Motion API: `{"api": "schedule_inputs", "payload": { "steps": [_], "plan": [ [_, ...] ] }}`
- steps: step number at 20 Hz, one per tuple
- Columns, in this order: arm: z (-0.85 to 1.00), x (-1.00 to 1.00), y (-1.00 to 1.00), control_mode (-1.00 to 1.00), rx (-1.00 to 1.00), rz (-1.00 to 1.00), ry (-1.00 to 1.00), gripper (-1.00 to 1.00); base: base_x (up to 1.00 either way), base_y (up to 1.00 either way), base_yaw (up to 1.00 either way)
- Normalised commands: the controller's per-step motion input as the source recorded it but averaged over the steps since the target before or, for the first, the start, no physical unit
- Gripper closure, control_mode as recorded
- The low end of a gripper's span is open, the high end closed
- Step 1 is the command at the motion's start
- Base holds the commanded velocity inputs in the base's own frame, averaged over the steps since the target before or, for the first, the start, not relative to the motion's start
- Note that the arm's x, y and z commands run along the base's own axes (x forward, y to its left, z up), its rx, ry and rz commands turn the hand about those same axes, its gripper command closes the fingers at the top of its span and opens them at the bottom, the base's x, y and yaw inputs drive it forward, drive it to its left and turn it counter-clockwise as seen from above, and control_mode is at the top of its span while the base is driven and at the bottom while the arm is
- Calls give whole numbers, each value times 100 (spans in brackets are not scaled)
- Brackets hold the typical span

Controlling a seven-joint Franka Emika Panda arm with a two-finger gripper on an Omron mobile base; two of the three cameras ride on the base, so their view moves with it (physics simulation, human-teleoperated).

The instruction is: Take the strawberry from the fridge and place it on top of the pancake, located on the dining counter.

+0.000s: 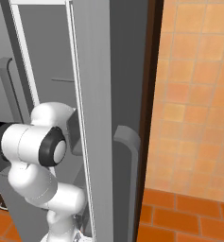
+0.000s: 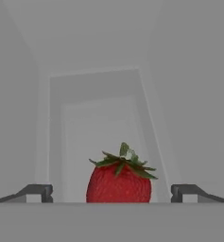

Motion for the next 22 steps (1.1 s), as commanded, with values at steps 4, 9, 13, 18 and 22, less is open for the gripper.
{"api": "schedule_inputs", "payload": {
  "steps": [4,9,13,18,22],
  "plan": [
    [-14,10,-1,-100,0,0,0,-100,0,0,0],
    [-11,0,0,-100,0,0,4,100,0,0,0],
    [-7,0,0,-100,0,0,1,100,0,0,0],
    [-2,-6,0,-100,0,0,0,100,0,0,0],
    [0,-42,4,-100,0,0,0,100,0,0,0]
  ]
}}
